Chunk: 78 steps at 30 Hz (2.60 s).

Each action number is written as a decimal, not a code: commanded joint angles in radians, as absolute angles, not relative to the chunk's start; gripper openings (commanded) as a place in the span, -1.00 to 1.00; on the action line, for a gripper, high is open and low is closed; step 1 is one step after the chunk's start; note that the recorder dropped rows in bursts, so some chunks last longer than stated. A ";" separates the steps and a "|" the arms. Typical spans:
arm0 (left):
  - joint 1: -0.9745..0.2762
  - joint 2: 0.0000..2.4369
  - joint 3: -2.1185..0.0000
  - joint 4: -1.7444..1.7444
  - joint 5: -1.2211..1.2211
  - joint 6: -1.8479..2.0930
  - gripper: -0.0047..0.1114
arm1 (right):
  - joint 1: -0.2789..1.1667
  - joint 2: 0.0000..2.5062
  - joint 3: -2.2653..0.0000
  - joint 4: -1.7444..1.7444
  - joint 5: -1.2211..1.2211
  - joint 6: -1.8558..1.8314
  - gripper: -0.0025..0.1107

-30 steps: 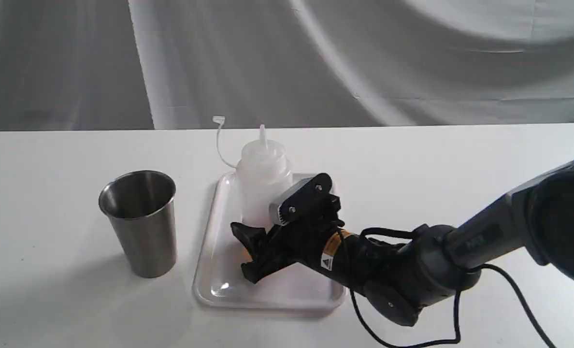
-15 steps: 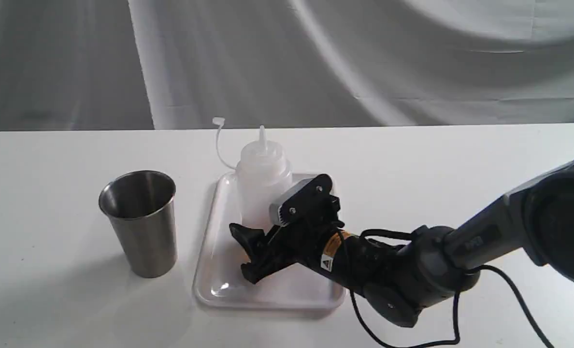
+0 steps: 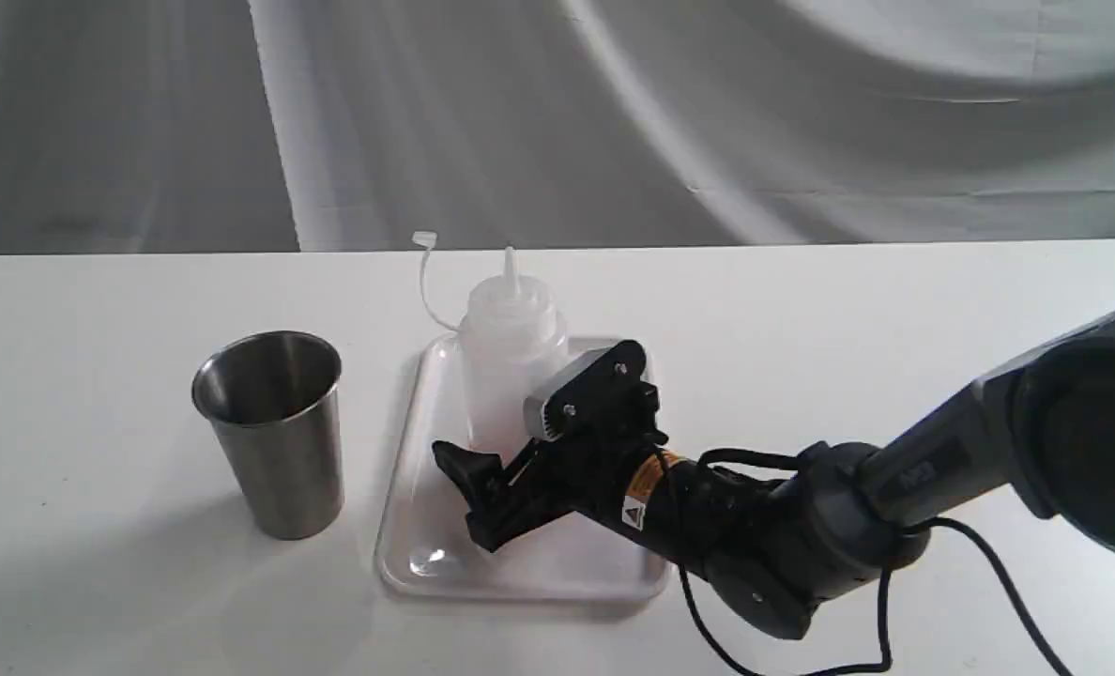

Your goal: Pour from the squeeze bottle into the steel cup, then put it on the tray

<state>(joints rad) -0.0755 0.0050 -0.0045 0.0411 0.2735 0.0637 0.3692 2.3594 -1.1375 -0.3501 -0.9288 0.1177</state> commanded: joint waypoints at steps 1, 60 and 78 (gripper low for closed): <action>-0.081 0.000 0.000 0.041 0.266 0.061 -0.78 | 0.370 2.354 -1.137 -0.352 -0.957 0.124 0.57; -0.081 0.000 0.000 0.041 0.266 0.061 -0.78 | 0.369 2.113 -0.905 -0.407 -0.908 0.075 0.57; -0.081 0.000 0.000 0.041 0.266 0.061 -0.78 | 0.369 1.964 -0.607 -0.228 -1.079 -0.022 0.57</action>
